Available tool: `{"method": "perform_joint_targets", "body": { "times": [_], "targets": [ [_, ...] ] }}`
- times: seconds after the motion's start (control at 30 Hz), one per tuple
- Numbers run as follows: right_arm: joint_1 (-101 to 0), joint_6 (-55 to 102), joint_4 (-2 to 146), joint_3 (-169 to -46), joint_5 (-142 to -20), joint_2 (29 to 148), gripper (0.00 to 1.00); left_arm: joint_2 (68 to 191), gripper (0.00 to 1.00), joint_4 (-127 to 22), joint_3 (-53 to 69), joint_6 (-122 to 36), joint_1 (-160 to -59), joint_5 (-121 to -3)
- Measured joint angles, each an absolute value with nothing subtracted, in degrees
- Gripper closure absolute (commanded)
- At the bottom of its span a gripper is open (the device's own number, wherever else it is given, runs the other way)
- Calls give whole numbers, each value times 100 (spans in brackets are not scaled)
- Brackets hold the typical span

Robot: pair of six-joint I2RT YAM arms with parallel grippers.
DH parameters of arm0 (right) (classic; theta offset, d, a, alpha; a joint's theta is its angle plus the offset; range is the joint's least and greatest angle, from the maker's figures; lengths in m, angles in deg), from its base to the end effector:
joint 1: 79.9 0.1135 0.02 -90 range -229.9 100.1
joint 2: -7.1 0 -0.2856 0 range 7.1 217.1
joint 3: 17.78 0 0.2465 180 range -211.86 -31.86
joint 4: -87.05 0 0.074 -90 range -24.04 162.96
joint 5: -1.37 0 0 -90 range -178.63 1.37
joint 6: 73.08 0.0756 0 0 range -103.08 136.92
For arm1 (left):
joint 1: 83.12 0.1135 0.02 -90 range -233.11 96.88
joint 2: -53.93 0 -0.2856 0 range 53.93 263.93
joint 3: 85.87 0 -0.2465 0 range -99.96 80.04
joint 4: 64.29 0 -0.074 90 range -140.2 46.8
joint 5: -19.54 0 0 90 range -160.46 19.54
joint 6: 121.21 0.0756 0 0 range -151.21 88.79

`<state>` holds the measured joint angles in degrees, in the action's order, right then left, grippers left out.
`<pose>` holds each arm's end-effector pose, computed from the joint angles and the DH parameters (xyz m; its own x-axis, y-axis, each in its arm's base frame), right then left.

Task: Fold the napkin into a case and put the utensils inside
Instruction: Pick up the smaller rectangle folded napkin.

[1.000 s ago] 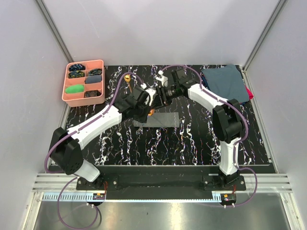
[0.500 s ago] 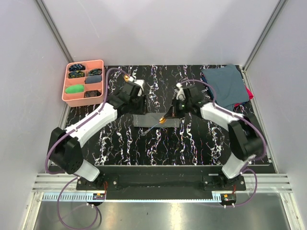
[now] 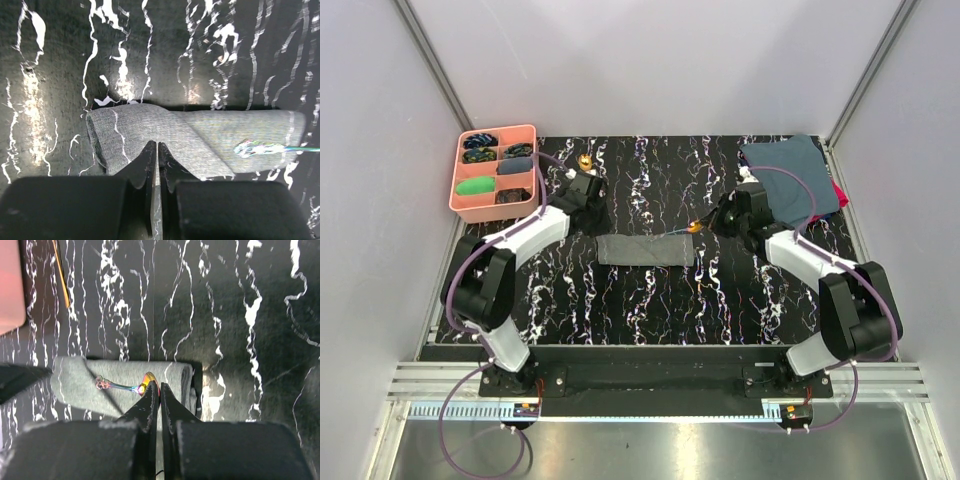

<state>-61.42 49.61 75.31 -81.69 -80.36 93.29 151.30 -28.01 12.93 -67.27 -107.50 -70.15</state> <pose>0.3308 0.1220 0.2218 -0.6771 0.3373 -0.6541 -0.0726 0.8539 0.5154 0.3501 -0.1591 0.2095 -0.8285 -0.2708 -0.4902 -0.0889 0.9278 -0.3622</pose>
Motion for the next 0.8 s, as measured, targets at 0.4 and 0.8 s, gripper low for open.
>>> {"method": "perform_joint_targets", "body": {
  "times": [0.4,0.8],
  "targets": [
    [-6138,4968,8095,-8140,-8148,9775,100,15462,96,-3017,1409,-6729,-10697,-7017],
    [-5762,5057,8399,-8096,-8150,10079,100,15462,97,-3306,1918,-6757,-10667,-7017]
  ]
}}
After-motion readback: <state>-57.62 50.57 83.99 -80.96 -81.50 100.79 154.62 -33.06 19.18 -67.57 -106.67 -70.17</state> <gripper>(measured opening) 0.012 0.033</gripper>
